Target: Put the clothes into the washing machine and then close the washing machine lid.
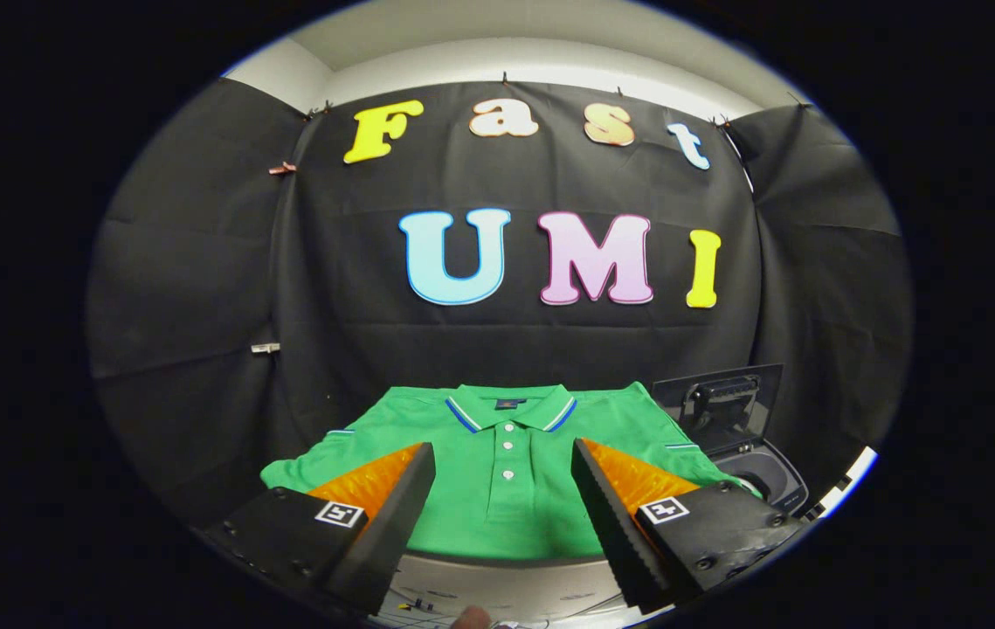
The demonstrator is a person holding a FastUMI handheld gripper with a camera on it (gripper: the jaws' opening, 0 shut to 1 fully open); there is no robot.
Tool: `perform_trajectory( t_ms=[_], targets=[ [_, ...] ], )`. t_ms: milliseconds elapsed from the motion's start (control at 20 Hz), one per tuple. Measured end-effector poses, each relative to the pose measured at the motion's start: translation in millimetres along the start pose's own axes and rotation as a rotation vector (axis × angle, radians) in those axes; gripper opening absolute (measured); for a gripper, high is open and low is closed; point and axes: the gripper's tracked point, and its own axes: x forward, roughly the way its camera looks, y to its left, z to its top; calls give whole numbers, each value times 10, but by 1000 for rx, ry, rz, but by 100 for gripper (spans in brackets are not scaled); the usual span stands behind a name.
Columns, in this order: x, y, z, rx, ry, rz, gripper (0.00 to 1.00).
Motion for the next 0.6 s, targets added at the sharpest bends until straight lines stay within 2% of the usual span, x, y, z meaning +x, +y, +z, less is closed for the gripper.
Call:
perform_trajectory(
  t_ms=[300,600],
  targets=[
    [640,-20,51,77,153,11,99],
    [1044,-88,-25,62,286,7,100]
  ],
)
